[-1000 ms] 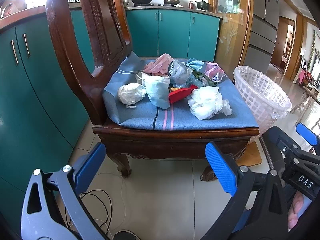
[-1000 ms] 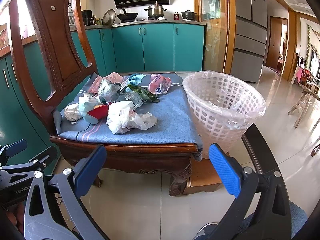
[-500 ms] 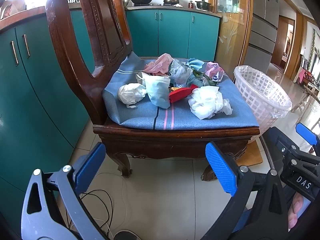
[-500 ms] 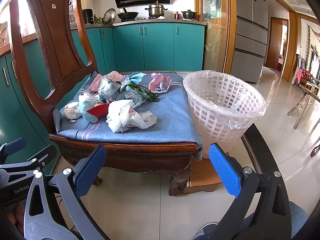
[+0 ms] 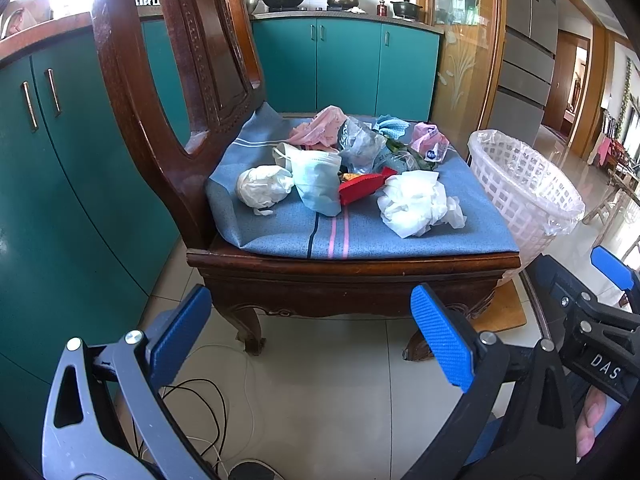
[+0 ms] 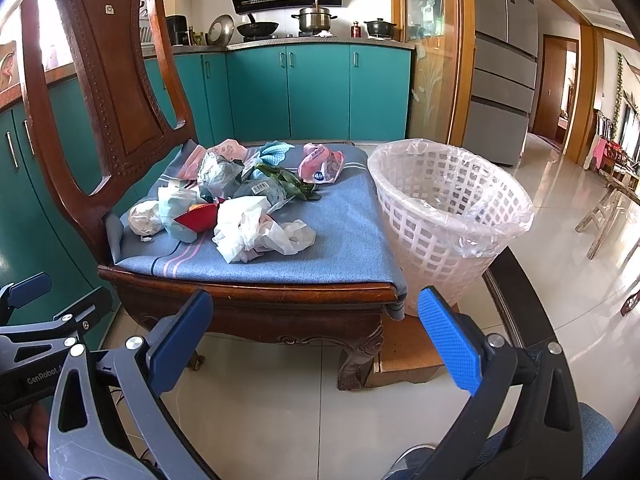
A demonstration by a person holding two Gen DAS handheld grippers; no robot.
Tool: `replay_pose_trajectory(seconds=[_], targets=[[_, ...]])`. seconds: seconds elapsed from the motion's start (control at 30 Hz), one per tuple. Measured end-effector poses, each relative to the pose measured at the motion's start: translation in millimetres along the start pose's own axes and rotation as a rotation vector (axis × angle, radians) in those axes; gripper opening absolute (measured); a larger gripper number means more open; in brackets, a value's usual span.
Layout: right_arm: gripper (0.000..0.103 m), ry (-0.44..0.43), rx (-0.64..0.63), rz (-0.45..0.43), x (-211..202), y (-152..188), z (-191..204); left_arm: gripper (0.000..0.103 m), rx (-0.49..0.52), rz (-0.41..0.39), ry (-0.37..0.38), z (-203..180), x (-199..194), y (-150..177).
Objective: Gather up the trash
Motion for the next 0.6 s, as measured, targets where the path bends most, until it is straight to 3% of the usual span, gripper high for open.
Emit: replay_pose_trajectory(seconds=[0.6], targets=[[0.100,-0.002,-0.004,0.005,1.2,1.4,0.4,0.100,0.004,0.005,0.000,0.5,-0.1,0.0]])
Point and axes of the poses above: each gripper's, at about its wrist camera, not at the fingertips, and x roughly the way its jaws point, z to its left, y to its underside, the point moved 1 cm from there along x, roughly the way its jaws point, and after that the axes turned 6 degrees about -z, right-handed, at the moved point
